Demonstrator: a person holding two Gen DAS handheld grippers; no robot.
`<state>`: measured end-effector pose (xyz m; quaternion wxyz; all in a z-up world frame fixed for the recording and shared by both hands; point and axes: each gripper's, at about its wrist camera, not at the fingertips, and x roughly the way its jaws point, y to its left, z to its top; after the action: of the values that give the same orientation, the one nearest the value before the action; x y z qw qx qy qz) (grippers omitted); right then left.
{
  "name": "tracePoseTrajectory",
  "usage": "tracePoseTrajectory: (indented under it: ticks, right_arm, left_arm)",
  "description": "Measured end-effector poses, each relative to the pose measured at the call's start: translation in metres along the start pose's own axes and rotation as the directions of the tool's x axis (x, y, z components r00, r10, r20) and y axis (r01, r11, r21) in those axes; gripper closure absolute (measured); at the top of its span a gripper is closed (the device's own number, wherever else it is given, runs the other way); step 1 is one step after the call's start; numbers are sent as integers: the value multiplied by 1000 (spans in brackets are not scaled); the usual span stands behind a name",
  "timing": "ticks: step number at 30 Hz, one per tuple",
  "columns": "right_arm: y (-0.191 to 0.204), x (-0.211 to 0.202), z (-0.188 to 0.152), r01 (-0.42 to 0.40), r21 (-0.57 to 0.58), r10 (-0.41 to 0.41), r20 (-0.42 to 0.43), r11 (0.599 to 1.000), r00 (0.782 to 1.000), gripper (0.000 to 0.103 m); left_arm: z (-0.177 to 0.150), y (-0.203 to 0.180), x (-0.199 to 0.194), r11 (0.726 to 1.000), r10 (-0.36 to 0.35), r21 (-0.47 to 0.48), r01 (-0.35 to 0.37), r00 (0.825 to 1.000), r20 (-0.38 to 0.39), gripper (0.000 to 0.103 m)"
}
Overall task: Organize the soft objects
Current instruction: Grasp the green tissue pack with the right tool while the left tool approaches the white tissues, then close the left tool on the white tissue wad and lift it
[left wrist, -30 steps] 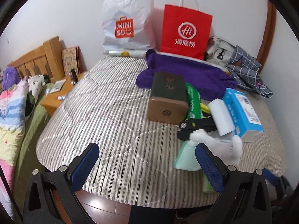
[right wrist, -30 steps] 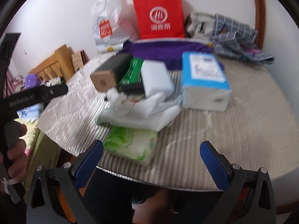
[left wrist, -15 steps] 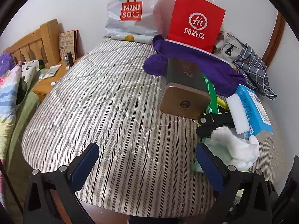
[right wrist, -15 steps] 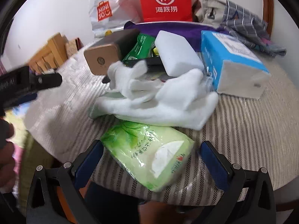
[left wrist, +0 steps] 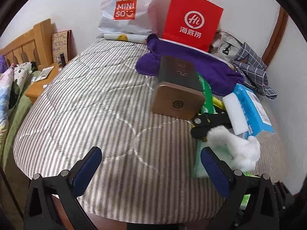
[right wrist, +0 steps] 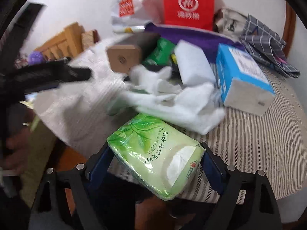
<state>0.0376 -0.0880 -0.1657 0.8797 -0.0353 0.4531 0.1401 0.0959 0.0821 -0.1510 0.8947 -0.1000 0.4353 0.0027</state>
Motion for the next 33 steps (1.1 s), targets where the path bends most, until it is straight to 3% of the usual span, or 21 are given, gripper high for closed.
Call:
tracePoseTrajectory:
  ticks: [8, 16, 22, 28, 32, 33]
  right_arm:
    - [-14, -25, -12, 15, -8, -15, 27, 1000, 1000, 17]
    - [-59, -44, -16, 68, 76, -75, 85, 995, 994, 17]
    - [-108, -26, -20, 136, 166, -148, 61, 977, 987, 16]
    - [-138, -15, -25, 135, 220, -146, 37, 966, 989, 16]
    - [-146, -7, -23, 125, 231, -135, 27, 965, 990, 16]
    - [-148, -5, -23, 123, 235, -132, 22, 964, 991, 16]
  left_arm:
    - [-2, -25, -3, 999, -35, 42, 35, 999, -1, 0]
    - [-4, -59, 8, 991, -97, 91, 99, 995, -19, 0]
    - [1, -79, 27, 987, -79, 138, 86, 995, -54, 0]
    - [6, -85, 44, 990, -49, 130, 58, 996, -73, 1]
    - [9, -86, 52, 991, -45, 119, 57, 994, -97, 15]
    - [9, -87, 53, 991, -41, 123, 53, 994, -102, 30]
